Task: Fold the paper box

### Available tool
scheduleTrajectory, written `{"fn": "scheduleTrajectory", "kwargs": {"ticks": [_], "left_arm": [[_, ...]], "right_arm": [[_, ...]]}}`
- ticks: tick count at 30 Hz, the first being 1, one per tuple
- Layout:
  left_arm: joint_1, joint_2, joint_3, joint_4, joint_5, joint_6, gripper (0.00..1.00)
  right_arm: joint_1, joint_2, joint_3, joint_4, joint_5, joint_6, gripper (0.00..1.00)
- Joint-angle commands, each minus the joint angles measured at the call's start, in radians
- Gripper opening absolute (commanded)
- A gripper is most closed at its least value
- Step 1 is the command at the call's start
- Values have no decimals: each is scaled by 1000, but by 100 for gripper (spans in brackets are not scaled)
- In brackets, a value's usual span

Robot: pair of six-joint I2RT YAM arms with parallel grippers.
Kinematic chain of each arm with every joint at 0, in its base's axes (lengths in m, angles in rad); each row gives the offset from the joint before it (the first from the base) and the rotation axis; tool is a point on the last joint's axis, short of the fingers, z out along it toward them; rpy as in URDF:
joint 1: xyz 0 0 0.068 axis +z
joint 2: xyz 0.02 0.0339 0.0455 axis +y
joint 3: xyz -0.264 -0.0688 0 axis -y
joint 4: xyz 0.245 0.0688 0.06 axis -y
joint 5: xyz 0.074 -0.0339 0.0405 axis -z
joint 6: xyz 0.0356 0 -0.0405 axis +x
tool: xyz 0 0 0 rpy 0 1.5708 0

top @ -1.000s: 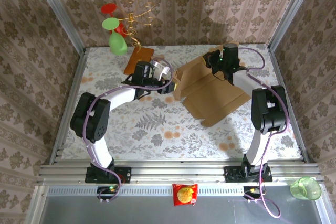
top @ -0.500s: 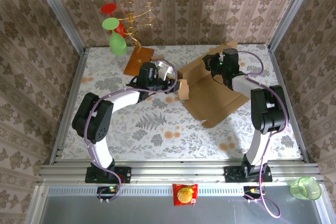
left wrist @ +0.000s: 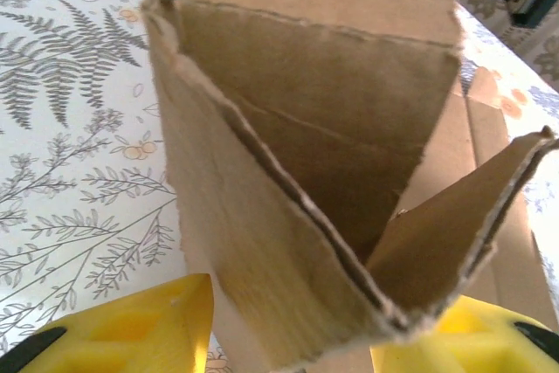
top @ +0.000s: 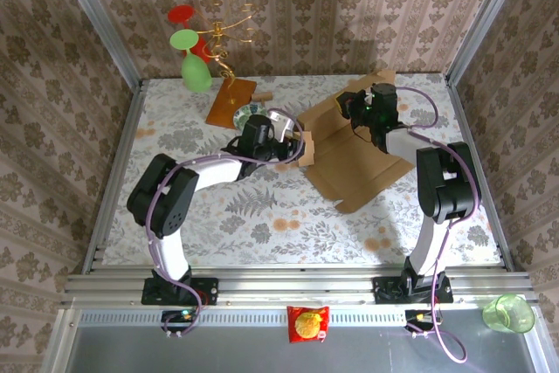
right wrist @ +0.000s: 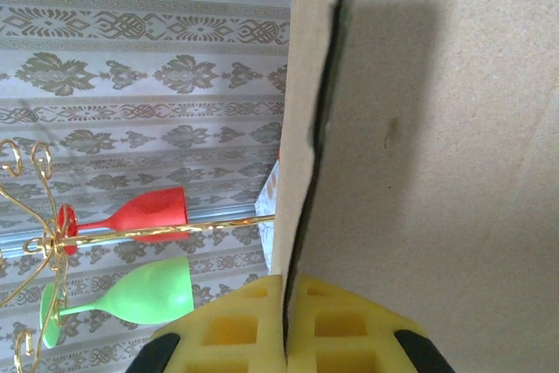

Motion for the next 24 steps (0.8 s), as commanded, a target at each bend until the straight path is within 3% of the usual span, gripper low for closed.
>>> {"fn": "scheduleTrajectory", "kwargs": {"ticks": [1,9,15,24], "left_arm": [[-17,22,-10,62,-107,-35,49],[-48,61,12,107,-189,-81,45],[-82,75,52,61,-331,-110,42],[-115,118,87,12,-522,-148,44]], "right_arm": [[9,-7,-41,26,-9,9,0],[22,-4,-113,158,38,77,0],[36,-6,-157,229,94,132,0],[61,-6,-185,257,145,190,0]]}}
